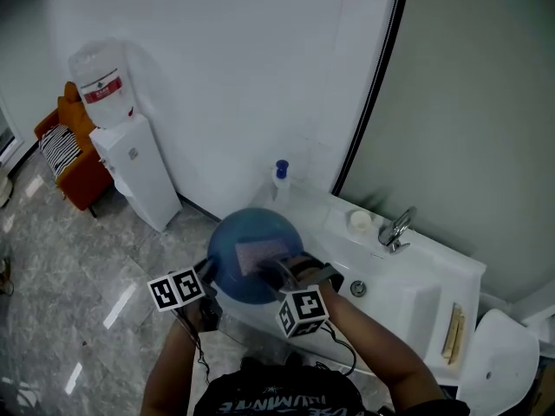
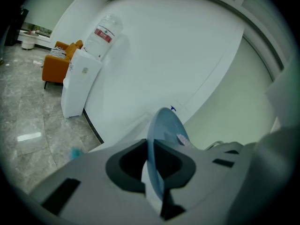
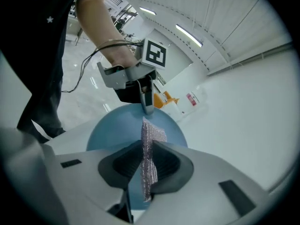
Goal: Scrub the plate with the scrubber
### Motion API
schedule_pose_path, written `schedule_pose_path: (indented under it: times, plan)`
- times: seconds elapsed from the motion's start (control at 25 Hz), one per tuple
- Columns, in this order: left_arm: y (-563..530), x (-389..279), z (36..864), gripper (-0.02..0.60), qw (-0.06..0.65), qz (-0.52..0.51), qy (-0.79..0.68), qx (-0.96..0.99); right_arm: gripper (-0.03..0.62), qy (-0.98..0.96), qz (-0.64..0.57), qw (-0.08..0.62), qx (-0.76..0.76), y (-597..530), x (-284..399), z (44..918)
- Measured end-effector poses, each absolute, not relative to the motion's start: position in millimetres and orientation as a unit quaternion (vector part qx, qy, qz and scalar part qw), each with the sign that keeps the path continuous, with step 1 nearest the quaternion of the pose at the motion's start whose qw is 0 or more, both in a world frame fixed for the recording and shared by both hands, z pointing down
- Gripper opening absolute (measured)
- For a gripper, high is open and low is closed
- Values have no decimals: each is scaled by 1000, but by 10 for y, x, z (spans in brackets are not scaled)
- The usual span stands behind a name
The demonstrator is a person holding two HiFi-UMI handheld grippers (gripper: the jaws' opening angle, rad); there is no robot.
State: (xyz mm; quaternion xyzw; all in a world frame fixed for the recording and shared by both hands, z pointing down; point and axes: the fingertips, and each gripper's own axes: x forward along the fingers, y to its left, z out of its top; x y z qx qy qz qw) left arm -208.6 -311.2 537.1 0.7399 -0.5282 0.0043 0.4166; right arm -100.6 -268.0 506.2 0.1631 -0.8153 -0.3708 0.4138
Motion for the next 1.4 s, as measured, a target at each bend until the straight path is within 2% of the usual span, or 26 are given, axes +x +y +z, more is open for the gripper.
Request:
schedule_pose_path:
  times: [0.32,0.8,1.12,1.4]
  plan:
    - [-3006,-1935,5299,38,415,0,-507,755,78,-799,-376,428,191,-3043,-961,5012]
    - [-3099,-2101,5245,38,423,-35,-524,738,78,-821,-279,443,227,-2911,-798,5239]
    - [-3332,-2276,5158,38,411,-52,-547,727,78,-869,-204,404,197,-2567,-934,5280]
    - [-3364,-2243,5166,38,384,-30,-562,732,78,-910,-152,336,191,-2369,-1113,5172]
